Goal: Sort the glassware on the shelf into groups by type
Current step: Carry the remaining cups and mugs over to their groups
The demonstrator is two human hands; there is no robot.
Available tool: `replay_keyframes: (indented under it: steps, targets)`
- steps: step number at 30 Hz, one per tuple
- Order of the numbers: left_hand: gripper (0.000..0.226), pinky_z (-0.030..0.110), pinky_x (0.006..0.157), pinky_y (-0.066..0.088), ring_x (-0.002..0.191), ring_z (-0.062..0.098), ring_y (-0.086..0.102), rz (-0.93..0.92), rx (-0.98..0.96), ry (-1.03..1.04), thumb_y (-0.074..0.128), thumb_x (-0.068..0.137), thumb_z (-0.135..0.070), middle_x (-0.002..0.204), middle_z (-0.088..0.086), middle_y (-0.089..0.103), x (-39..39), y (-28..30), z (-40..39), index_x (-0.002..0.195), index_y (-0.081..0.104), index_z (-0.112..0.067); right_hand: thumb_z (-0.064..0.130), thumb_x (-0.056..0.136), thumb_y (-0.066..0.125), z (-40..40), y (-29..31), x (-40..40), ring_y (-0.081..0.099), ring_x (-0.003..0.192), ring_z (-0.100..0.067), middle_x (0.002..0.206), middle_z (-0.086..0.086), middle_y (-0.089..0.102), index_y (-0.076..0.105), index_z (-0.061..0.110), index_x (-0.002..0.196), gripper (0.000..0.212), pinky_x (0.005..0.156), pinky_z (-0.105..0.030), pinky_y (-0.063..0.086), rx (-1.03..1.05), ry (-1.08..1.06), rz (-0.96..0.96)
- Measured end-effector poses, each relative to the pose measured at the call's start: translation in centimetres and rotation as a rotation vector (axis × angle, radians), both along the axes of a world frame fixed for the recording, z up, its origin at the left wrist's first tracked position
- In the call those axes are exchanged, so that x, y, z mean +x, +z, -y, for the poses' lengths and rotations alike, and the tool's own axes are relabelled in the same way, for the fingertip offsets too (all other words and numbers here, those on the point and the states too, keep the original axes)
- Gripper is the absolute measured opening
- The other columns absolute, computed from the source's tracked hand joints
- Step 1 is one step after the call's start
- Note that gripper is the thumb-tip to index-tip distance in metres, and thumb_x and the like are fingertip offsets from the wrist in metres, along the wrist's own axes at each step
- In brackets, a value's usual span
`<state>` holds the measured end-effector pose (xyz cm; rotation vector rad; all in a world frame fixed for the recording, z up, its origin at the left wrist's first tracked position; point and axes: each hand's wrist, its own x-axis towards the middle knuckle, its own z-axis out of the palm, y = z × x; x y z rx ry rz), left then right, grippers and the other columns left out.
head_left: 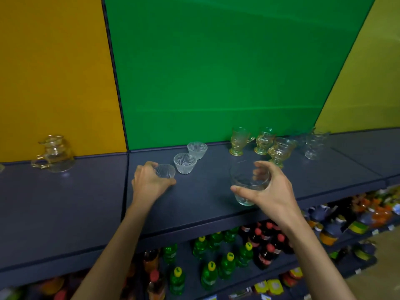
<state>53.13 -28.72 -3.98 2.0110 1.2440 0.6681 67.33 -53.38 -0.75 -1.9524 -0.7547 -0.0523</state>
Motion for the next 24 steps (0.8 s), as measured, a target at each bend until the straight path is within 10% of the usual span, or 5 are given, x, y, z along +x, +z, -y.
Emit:
replay_keyframes:
  steps: [8, 24]
  targets:
    - [0.097, 0.046, 0.099, 0.043, 0.131, 0.033, 0.045, -0.172, 0.170, 0.038, 0.083, 0.066, -0.047, 0.145, 0.010, 0.042, 1.4, 1.7, 2.8, 0.149, 0.038, -0.023, 0.055, 0.045, 0.092, -0.3, 0.2, 5.5, 0.062, 0.102, -0.007, 0.109, 0.013, 0.061, 0.057, 0.033, 0.122, 0.087, 0.093, -0.039, 0.052, 0.027, 0.083, -0.029]
    - [0.049, 0.038, 0.093, 0.044, 0.123, 0.022, 0.052, -0.251, 0.575, -0.341, 0.060, 0.084, -0.057, 0.135, -0.010, 0.057, 19.9, 7.7, 25.2, 0.128, 0.061, -0.036, 0.051, 0.050, 0.094, 16.0, 2.1, 20.6, 0.061, 0.098, -0.005, 0.107, 0.013, 0.061, 0.054, 0.031, 0.119, 0.082, 0.089, -0.036, 0.053, 0.044, 0.081, -0.039]
